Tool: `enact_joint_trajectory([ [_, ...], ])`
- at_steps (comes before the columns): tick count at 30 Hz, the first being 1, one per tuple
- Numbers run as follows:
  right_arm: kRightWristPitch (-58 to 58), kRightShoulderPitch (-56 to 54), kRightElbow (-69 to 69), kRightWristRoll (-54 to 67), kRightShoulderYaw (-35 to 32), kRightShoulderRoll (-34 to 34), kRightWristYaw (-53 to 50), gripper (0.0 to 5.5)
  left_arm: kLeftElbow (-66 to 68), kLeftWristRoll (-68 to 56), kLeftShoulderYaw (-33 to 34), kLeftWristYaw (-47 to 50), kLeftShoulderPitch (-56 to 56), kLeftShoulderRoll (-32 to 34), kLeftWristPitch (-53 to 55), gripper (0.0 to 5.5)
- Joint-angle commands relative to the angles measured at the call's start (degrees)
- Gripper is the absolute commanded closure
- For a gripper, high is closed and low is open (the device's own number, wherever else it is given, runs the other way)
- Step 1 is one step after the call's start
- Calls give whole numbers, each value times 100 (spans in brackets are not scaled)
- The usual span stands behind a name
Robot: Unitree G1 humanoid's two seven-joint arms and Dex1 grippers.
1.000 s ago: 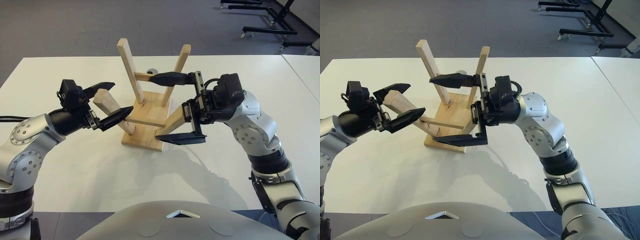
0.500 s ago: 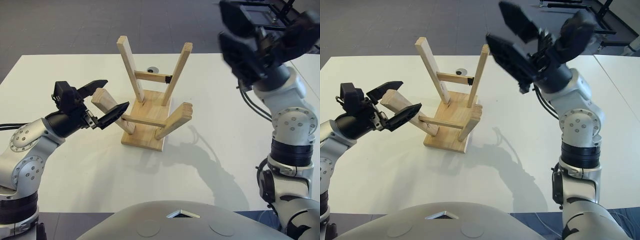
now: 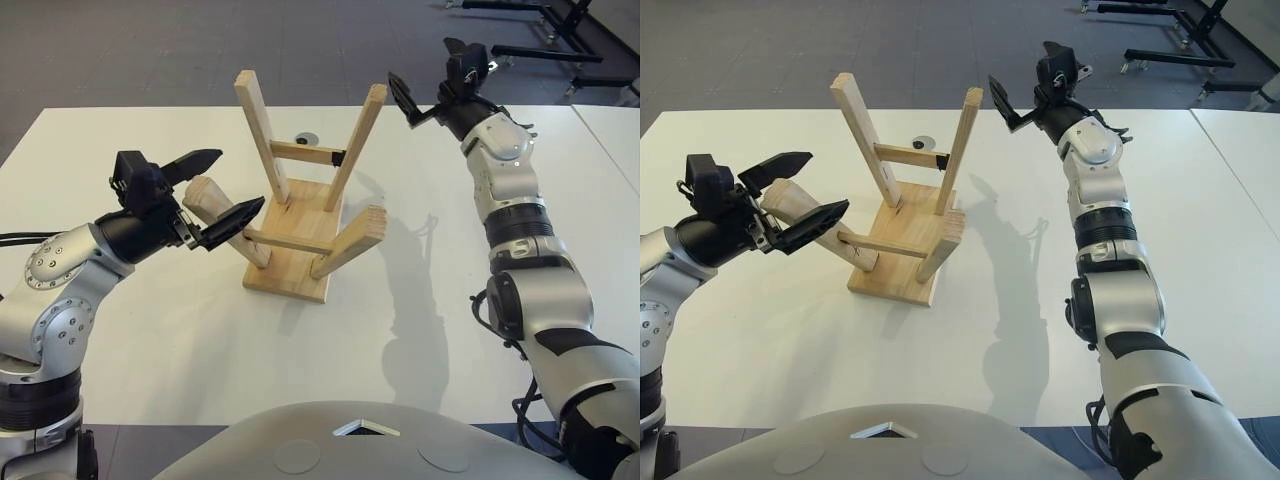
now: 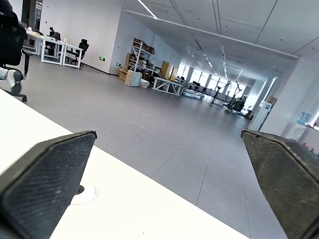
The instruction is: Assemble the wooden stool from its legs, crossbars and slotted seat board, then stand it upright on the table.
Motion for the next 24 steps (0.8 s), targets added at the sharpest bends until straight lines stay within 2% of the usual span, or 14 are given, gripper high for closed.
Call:
enact_joint_trajectory([
  [1, -320, -320, 462, 433, -258, 253, 1431, 14, 152, 101, -2, -161, -51, 93, -38, 10],
  [5, 72, 72, -352, 1502, -406, 415, 4000, 14, 326, 86, 340, -258, -58, 162, -129, 10],
  [10, 1172, 685, -1613, 2174, -258, 166, 5435, 14, 582, 228, 634, -359, 64, 209, -260, 10],
  [14, 2240, 1428, -3323, 2550, -42, -153, 5764, 14, 694, 265, 750, -440, 68, 224, -307, 10],
  [17, 2669, 2033, -4442, 2742, -169, -356, 5459, 14, 629, 299, 740, -424, 148, 173, -314, 10],
  [21, 3014, 2499, -5079, 2926, -476, -605, 5061, 14, 559, 324, 812, -343, 224, 156, -350, 10],
  [24, 3123, 2779, -5373, 2992, -693, -733, 4792, 14, 315, -333, 1304, -324, 278, 113, -244, 10],
])
